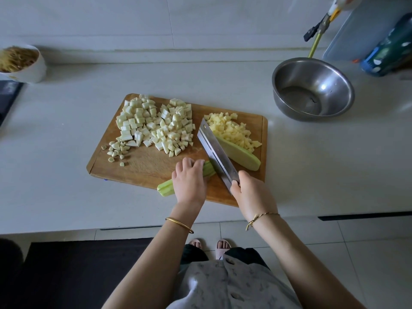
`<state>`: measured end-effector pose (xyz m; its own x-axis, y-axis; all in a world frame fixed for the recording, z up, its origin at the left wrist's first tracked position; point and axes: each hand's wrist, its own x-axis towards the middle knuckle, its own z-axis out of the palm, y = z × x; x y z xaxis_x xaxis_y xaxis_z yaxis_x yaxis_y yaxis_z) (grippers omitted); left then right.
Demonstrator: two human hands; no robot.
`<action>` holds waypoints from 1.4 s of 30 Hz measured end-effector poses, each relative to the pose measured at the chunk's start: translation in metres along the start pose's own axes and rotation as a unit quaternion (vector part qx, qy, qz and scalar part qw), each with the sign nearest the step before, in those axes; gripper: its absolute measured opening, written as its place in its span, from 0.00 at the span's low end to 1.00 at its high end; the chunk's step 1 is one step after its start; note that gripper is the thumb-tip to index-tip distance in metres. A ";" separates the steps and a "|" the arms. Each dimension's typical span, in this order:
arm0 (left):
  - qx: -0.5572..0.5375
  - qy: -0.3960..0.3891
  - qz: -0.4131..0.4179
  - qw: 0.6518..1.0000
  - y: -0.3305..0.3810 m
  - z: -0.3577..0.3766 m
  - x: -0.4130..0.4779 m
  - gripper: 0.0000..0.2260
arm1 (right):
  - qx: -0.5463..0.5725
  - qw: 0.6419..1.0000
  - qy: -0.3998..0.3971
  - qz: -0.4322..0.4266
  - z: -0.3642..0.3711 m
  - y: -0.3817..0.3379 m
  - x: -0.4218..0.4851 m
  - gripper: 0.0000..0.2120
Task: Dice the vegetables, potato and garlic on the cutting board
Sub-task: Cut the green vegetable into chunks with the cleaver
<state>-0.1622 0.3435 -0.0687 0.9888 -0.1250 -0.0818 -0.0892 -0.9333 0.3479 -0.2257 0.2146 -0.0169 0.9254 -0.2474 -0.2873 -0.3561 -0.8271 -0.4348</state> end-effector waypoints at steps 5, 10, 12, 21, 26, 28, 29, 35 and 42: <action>-0.012 0.007 0.008 1.000 -0.001 0.000 -0.001 0.19 | -0.020 1.000 -0.003 0.017 0.008 -0.001 0.004 0.10; -0.040 -0.009 0.010 0.999 -0.009 -0.002 0.002 0.22 | 0.035 0.999 0.015 0.024 0.005 0.004 0.002 0.14; -0.048 -0.008 0.001 0.999 -0.009 -0.003 0.002 0.19 | 0.048 0.999 0.016 0.020 0.001 0.003 0.000 0.18; -0.049 0.008 0.006 0.999 -0.008 -0.003 0.000 0.17 | 0.004 1.000 0.004 0.000 0.000 -0.005 -0.001 0.12; -0.056 0.014 0.011 0.998 -0.007 -0.004 -0.001 0.15 | -0.005 1.000 -0.006 0.015 0.011 -0.007 0.003 0.10; -0.055 0.008 0.016 0.998 -0.010 -0.004 -0.001 0.17 | 0.008 1.000 -0.008 0.020 0.012 -0.004 0.004 0.11; -0.057 0.006 0.019 0.998 -0.011 -0.004 -0.001 0.17 | 0.018 1.000 -0.009 0.024 0.012 -0.002 0.004 0.12; -0.070 0.008 0.024 0.997 -0.009 -0.004 -0.001 0.18 | 0.064 0.998 0.006 0.019 -0.003 0.000 -0.001 0.19; -0.068 0.015 0.027 0.997 -0.008 -0.003 0.001 0.16 | 0.020 1.000 -0.003 0.010 -0.005 -0.005 -0.003 0.18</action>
<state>-0.1606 0.3521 -0.0693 0.9861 -0.1628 -0.0325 -0.1280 -0.8705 0.4752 -0.2262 0.2168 -0.0101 0.9170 -0.2614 -0.3013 -0.3802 -0.8010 -0.4623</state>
